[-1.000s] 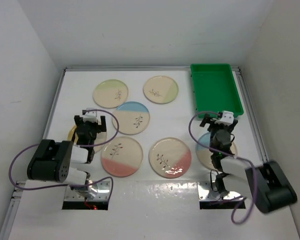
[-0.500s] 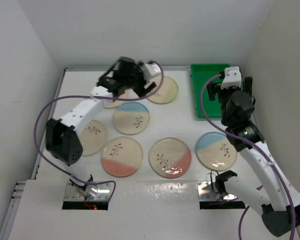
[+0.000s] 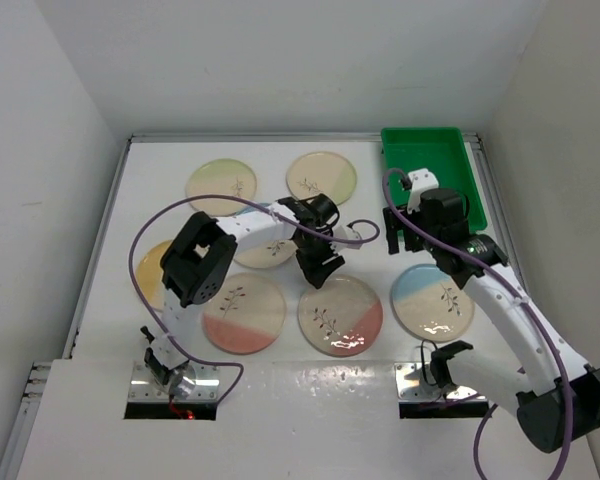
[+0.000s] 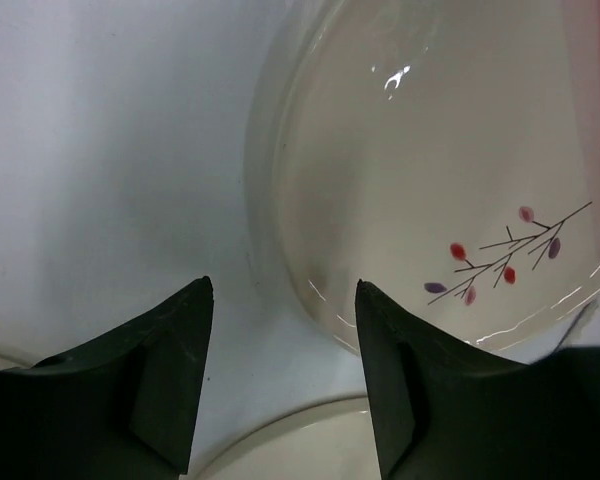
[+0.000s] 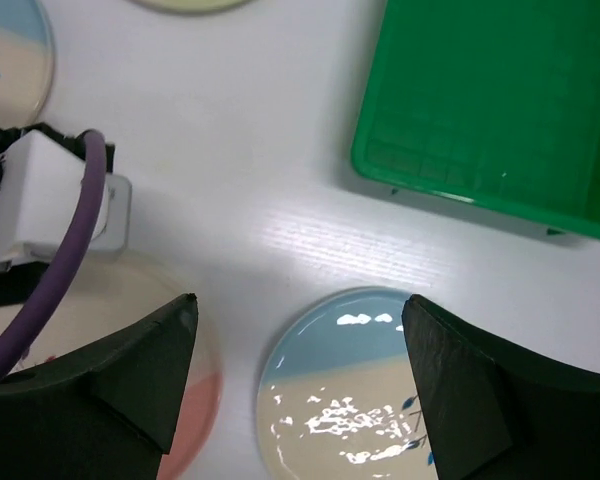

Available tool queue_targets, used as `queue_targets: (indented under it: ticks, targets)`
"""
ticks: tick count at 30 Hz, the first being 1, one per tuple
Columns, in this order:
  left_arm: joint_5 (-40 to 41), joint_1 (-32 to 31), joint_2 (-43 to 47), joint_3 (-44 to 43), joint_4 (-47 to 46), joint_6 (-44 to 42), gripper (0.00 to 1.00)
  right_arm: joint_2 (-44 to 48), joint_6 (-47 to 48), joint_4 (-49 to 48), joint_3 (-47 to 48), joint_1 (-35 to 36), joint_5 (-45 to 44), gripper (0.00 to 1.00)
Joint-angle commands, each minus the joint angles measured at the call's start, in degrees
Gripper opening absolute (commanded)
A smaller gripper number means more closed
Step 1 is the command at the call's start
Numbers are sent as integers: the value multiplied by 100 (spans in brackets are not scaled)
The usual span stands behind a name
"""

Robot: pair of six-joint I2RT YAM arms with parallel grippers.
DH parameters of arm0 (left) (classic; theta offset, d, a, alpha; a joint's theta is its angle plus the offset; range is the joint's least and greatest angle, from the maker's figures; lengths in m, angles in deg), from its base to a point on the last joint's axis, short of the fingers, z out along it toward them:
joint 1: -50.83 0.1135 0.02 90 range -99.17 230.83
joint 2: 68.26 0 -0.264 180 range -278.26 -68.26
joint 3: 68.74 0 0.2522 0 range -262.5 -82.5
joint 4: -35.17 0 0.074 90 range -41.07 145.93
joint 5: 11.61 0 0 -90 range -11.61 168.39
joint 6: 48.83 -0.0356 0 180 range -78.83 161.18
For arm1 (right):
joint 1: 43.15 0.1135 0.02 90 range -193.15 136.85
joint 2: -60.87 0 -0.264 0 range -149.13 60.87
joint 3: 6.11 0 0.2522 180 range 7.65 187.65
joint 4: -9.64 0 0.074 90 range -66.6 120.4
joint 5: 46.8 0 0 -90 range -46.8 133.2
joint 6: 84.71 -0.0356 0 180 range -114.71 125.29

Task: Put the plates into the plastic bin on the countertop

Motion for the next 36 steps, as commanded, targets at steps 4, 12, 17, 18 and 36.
queue_targets:
  ticks: [4,12,17,18,36]
  targets:
    - [247,-294,-145,430,-342,394,56,580,-620,105,-458,124,59,82]
    - [391,-146,-628,501,-562,789,0,529,-972,0,-995,-51,1041,92]
    - [327,355,-166,98,-562,571,0,-244,-743,-88,-1205,-578,3167,92]
    - [327,460,2,36,-562,335,0,-558,-709,-358,-1293,-614,3345,92]
    - [187,654,1051,229,-992,60,0,-3383,-1312,-2827,-1680,-790,5216,59]
